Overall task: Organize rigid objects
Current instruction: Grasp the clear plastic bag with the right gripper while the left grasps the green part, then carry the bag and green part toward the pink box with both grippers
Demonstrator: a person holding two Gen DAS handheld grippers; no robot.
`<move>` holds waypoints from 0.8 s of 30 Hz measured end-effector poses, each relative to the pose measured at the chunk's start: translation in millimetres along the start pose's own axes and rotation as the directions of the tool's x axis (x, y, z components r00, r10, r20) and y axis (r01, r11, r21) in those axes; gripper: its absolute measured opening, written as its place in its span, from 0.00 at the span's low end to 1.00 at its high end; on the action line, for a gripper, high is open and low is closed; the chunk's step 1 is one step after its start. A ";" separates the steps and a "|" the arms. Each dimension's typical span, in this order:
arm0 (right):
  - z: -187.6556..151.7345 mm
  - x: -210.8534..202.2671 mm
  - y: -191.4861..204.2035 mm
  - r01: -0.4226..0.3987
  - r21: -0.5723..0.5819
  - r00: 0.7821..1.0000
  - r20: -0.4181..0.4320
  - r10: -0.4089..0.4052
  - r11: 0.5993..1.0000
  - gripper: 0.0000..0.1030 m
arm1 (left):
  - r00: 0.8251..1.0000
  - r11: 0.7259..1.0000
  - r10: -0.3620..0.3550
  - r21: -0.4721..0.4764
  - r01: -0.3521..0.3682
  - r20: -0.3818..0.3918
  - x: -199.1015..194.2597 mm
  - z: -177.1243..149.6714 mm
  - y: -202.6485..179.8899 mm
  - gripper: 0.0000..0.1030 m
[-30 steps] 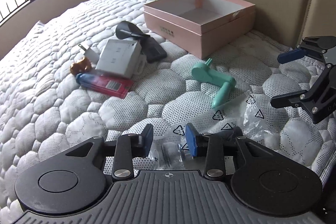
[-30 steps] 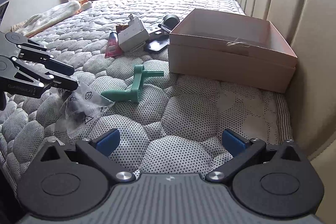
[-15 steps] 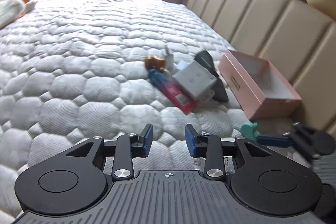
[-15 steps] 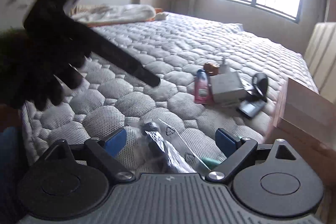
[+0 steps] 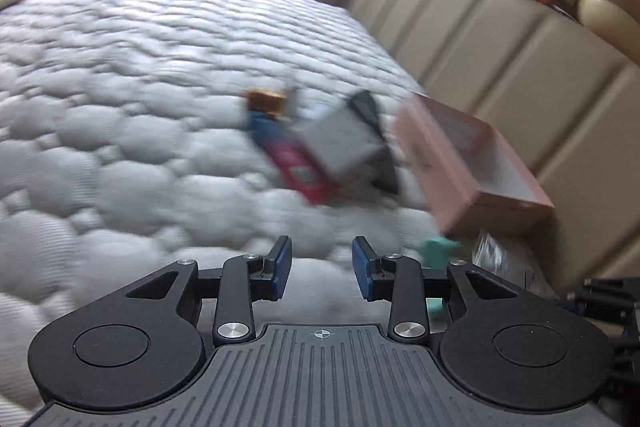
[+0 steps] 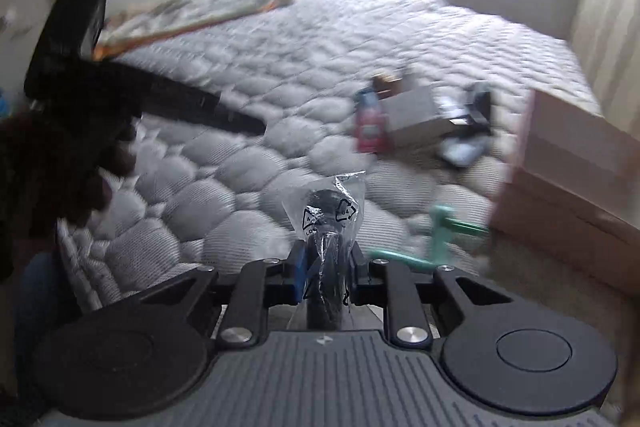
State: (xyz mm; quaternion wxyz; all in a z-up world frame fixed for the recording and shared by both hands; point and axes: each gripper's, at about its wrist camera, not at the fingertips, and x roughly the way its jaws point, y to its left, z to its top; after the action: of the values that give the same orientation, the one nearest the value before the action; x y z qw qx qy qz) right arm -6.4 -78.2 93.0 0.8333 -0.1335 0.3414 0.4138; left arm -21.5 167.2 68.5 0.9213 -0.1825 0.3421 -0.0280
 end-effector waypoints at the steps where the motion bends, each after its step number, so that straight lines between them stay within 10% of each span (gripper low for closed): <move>1: -3.9 -9.7 -10.5 0.050 0.025 0.999 0.019 -0.051 0.998 0.19 | 1.000 0.999 -0.030 0.026 0.030 -0.010 10.2 -1.6 -19.3 0.35; 9: -53.8 -35.9 -81.8 0.384 0.190 0.923 -0.047 -0.383 0.903 0.19 | 0.997 0.985 0.079 0.152 -0.076 -0.019 72.4 -25.3 -123.1 0.35; 17: -77.3 -35.8 -93.3 0.350 0.249 0.934 -0.014 -0.358 0.903 0.19 | 0.972 0.961 0.231 0.163 -0.222 -0.044 102.6 -29.9 -129.9 0.37; 24: -81.9 -36.3 -90.7 0.342 0.266 0.937 -0.024 -0.349 0.901 0.19 | 0.977 0.954 0.215 0.211 -0.211 0.005 107.8 -35.0 -126.0 0.36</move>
State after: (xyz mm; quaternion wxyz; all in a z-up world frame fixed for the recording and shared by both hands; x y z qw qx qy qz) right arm 11.4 -197.7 52.4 0.9078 -0.0736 0.3545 0.2115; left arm 47.7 19.7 21.9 0.9300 -0.0457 0.3632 0.0335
